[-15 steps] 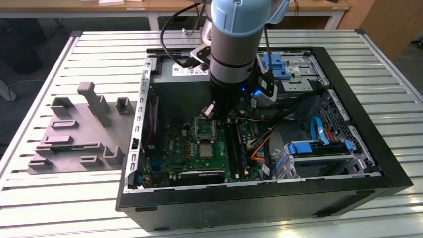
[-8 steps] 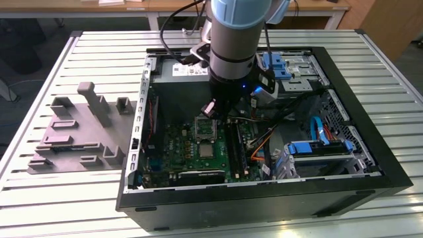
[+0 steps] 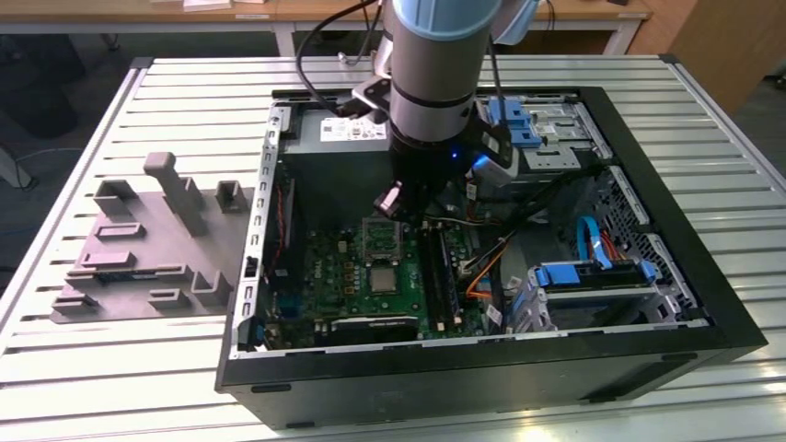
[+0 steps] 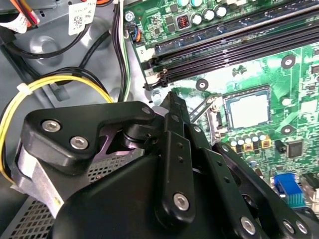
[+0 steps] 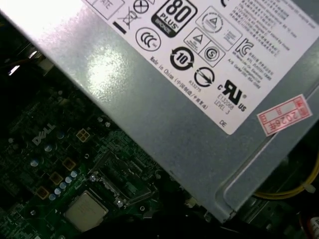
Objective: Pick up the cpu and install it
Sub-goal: 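Close the cpu cover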
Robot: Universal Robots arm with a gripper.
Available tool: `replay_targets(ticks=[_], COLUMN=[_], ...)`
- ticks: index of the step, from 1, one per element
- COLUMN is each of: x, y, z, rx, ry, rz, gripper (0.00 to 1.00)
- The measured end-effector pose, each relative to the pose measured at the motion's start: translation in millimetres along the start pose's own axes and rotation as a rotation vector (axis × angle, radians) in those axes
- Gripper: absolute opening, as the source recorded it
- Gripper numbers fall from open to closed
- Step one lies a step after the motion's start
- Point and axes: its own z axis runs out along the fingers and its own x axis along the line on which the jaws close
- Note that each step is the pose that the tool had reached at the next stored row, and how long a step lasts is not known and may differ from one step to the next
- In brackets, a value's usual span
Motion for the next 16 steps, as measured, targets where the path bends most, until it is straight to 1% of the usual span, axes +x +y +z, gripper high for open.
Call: replay_targets(ticks=[7,13,16], x=[-0.3,0.0,0.3], y=[0.4,0.7,1.0], z=[-2.4,-4.1,-4.3], rx=[0.0112,0.0090,0.0081], ry=[0.0133,0.0161,0.0177], rz=[-0.041,-0.073,-0.101], gripper=[0.11,0.11,0.11])
